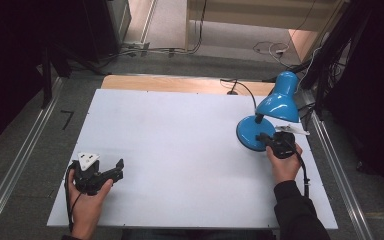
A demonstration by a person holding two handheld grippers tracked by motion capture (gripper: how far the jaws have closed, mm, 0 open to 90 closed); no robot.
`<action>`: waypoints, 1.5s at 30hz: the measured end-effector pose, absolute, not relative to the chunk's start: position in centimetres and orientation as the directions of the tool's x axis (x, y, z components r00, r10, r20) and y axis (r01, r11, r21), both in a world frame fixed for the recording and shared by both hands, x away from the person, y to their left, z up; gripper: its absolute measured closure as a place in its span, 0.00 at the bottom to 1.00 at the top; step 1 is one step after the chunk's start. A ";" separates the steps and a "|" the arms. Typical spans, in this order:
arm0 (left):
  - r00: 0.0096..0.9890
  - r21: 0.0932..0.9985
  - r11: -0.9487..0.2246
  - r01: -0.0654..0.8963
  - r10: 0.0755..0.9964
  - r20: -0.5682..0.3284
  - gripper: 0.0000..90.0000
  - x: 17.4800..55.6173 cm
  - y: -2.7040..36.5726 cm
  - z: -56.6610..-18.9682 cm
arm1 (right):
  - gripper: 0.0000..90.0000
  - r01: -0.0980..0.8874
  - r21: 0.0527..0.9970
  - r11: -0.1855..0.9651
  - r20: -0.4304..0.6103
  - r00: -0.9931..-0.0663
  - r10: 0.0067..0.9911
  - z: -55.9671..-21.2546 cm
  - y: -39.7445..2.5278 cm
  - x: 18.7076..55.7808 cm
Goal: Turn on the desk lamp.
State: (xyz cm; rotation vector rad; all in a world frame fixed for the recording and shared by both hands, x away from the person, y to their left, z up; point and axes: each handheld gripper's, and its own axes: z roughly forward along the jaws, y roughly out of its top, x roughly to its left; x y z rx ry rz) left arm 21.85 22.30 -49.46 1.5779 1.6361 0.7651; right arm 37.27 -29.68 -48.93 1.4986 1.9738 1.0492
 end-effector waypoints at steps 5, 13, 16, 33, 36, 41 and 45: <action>0.016 0.823 0.071 0.564 0.995 -0.097 0.14 21.9 22.3 -49.5 | 0.98 0.605 0.788 0.118 0.097 -0.311 0.946 -48.9 -29.7 37.3; 0.017 0.824 0.072 0.563 0.995 -0.099 0.14 21.9 22.3 -49.5 | 0.98 0.604 0.787 0.129 0.093 -0.323 0.942 -48.7 -29.3 37.4; 0.017 0.823 0.071 0.563 0.995 -0.097 0.14 21.9 22.3 -49.5 | 0.98 0.603 0.787 0.132 0.092 -0.326 0.941 -48.7 -29.2 37.4; 0.017 0.822 0.073 0.565 0.995 -0.100 0.14 21.8 22.3 -49.5 | 0.98 0.606 0.784 0.134 0.093 -0.329 0.940 -48.9 -29.0 37.3; 0.017 0.822 0.073 0.565 0.995 -0.100 0.14 21.8 22.3 -49.5 | 0.98 0.604 0.786 0.134 0.091 -0.327 0.940 -48.9 -29.0 37.3; 0.018 0.821 0.072 0.566 0.995 -0.100 0.14 21.8 22.3 -49.5 | 0.98 0.602 0.788 0.134 0.091 -0.328 0.940 -49.0 -29.0 37.2; 0.018 0.822 0.073 0.565 0.995 -0.100 0.14 21.8 22.3 -49.5 | 0.98 0.603 0.786 0.133 0.092 -0.328 0.940 -49.0 -29.0 37.2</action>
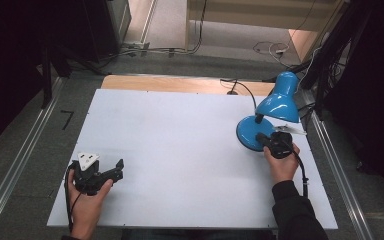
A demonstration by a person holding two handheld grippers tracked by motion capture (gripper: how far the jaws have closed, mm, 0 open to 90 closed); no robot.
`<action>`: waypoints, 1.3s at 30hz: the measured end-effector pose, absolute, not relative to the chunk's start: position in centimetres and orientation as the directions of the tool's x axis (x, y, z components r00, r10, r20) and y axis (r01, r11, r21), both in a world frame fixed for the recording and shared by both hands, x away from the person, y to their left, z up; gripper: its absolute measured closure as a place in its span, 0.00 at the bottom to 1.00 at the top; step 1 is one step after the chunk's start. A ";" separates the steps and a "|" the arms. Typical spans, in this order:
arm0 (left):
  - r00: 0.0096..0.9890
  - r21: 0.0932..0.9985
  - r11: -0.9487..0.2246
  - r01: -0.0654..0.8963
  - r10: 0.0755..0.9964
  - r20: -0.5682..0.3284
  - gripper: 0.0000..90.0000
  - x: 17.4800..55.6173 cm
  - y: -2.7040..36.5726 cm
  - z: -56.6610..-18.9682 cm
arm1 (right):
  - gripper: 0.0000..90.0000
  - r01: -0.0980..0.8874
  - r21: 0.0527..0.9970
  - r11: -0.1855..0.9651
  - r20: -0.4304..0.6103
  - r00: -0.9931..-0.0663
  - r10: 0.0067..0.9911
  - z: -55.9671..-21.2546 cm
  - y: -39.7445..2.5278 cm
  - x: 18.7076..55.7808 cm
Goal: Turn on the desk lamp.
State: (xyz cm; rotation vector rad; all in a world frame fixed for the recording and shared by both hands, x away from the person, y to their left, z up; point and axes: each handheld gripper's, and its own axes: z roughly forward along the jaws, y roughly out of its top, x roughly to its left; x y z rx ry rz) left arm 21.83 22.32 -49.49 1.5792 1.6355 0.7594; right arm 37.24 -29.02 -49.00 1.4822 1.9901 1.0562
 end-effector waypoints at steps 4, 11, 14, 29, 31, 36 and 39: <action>0.018 0.822 0.073 0.565 0.995 -0.101 0.14 21.8 22.3 -49.5 | 0.98 0.601 0.788 0.136 0.090 -0.331 0.939 -49.0 -29.0 37.2; 0.018 0.822 0.073 0.565 0.995 -0.101 0.14 21.8 22.3 -49.5 | 0.98 0.600 0.788 0.136 0.089 -0.330 0.940 -49.0 -29.0 37.2; 0.019 0.822 0.073 0.565 0.995 -0.101 0.14 21.8 22.3 -49.5 | 0.98 0.599 0.790 0.134 0.090 -0.329 0.940 -49.1 -29.0 37.2; 0.019 0.823 0.074 0.563 0.995 -0.102 0.14 21.8 22.3 -49.5 | 0.98 0.594 0.794 0.129 0.094 -0.329 0.940 -49.2 -29.0 37.1; 0.019 0.823 0.073 0.563 0.995 -0.101 0.14 21.8 22.3 -49.5 | 0.98 0.593 0.795 0.128 0.093 -0.328 0.940 -49.3 -29.0 37.0; 0.020 0.823 0.073 0.563 0.995 -0.102 0.14 21.8 22.3 -49.5 | 0.98 0.593 0.792 0.142 0.081 -0.333 0.939 -49.4 -29.0 37.0; 0.019 0.823 0.073 0.564 0.995 -0.101 0.14 21.8 22.3 -49.5 | 0.98 0.595 0.791 0.140 0.082 -0.331 0.940 -49.4 -28.9 37.0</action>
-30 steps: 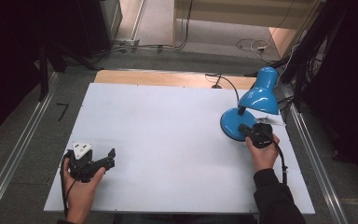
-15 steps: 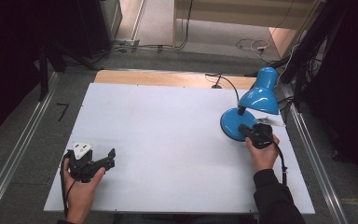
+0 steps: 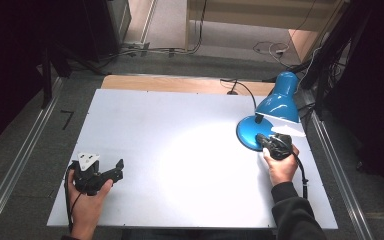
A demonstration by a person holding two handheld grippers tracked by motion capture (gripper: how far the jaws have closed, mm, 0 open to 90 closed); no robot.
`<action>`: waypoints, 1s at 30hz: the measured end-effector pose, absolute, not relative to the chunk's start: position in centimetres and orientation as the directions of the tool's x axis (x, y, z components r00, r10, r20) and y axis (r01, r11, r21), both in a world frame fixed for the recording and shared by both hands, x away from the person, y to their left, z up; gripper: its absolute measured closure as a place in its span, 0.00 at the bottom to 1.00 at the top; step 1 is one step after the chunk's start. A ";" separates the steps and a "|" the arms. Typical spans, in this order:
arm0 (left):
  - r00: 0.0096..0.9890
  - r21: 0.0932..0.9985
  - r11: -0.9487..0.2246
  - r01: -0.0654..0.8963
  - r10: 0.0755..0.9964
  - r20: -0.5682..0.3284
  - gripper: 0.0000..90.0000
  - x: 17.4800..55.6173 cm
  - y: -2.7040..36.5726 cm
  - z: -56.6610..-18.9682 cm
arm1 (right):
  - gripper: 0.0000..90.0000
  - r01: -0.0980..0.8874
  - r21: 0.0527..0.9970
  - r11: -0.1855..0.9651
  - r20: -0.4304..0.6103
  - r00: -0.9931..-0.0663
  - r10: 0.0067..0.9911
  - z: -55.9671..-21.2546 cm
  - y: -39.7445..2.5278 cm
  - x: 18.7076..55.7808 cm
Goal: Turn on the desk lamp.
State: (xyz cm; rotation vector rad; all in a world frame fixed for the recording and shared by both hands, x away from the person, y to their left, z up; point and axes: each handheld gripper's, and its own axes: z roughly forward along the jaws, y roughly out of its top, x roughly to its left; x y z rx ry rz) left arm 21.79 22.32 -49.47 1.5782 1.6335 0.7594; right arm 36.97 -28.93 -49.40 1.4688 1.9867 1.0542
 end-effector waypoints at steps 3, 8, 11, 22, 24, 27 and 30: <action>0.020 0.823 0.073 0.563 0.995 -0.102 0.14 21.8 22.3 -49.5 | 0.98 0.594 0.792 0.142 0.081 -0.333 0.939 -49.4 -29.0 37.0; 0.021 0.823 0.073 0.563 0.995 -0.102 0.15 21.8 22.3 -49.5 | 0.98 0.595 0.792 0.137 0.087 -0.332 0.939 -49.4 -29.0 37.0; 0.020 0.824 0.073 0.562 0.995 -0.102 0.15 21.8 22.3 -49.4 | 0.98 0.594 0.792 0.141 0.083 -0.333 0.939 -49.4 -29.0 37.0; 0.021 0.824 0.073 0.562 0.995 -0.102 0.15 21.8 22.3 -49.4 | 0.98 0.599 0.788 0.142 0.086 -0.336 0.938 -49.3 -29.0 37.0; 0.020 0.824 0.075 0.561 0.994 -0.103 0.15 21.8 22.4 -49.4 | 0.97 0.601 0.787 0.140 0.090 -0.335 0.938 -49.3 -29.0 37.0; 0.019 0.824 0.074 0.562 0.995 -0.103 0.15 21.8 22.4 -49.4 | 0.86 0.601 0.789 0.128 0.109 -0.342 0.933 -49.0 -29.2 36.8; 0.019 0.824 0.075 0.562 0.994 -0.103 0.15 21.8 22.3 -49.4 | 0.76 0.594 0.796 0.119 0.124 -0.352 0.928 -48.6 -29.2 36.5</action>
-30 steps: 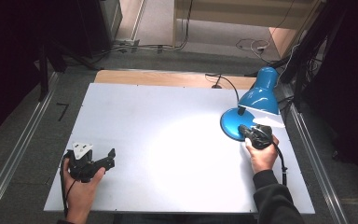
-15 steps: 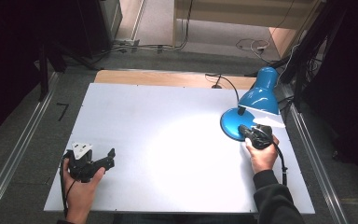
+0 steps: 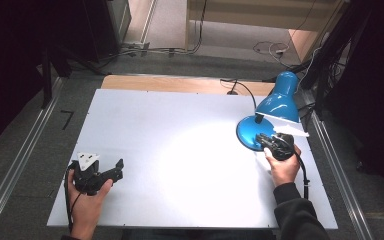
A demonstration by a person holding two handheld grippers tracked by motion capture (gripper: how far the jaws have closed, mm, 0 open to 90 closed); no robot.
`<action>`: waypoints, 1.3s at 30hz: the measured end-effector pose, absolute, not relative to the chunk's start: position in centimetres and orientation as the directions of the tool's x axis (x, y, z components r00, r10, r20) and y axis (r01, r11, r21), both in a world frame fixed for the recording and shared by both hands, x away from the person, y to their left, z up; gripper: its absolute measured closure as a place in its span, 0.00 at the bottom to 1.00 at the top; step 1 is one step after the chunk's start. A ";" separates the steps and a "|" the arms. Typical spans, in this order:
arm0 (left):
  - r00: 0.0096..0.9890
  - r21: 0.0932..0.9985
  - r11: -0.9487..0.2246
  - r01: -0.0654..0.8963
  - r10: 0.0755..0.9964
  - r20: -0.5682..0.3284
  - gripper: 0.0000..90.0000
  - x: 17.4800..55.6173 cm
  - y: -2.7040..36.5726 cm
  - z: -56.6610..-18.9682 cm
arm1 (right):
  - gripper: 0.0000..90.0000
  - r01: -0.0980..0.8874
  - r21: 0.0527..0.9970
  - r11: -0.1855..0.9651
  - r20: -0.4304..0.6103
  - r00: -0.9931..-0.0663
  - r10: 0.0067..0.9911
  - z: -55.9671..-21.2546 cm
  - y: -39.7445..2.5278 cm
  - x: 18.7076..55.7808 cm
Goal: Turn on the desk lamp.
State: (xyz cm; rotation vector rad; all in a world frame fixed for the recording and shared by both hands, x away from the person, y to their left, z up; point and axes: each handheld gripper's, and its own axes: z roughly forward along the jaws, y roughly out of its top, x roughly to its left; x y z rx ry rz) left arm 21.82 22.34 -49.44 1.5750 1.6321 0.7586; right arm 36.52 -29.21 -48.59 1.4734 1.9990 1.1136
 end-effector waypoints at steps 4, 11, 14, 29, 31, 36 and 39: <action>0.021 0.823 0.072 0.563 0.995 -0.101 0.15 21.8 22.3 -49.4 | 0.58 0.595 0.796 0.113 0.128 -0.348 0.929 -48.3 -29.4 36.4; 0.021 0.824 0.073 0.563 0.994 -0.103 0.15 21.8 22.3 -49.4 | 0.34 0.598 0.790 0.139 0.121 -0.374 0.920 -47.8 -29.5 35.8; 0.020 0.822 0.073 0.565 0.995 -0.102 0.15 21.8 22.3 -49.4 | 0.32 0.595 0.790 0.147 0.118 -0.382 0.916 -47.6 -29.5 35.5; 0.020 0.822 0.073 0.565 0.995 -0.103 0.15 21.8 22.3 -49.4 | 0.26 0.600 0.781 0.172 0.099 -0.392 0.915 -47.5 -30.0 34.0; 0.019 0.822 0.073 0.565 0.995 -0.102 0.15 21.8 22.3 -49.4 | 0.26 0.603 0.778 0.174 0.098 -0.391 0.915 -47.5 -30.2 33.8; 0.019 0.822 0.073 0.564 0.995 -0.101 0.15 21.8 22.3 -49.4 | 0.25 0.605 0.772 0.192 0.088 -0.401 0.912 -47.3 -30.5 33.0; 0.019 0.822 0.072 0.564 0.995 -0.100 0.15 21.8 22.2 -49.4 | 0.25 0.604 0.772 0.197 0.086 -0.406 0.910 -47.2 -30.5 32.6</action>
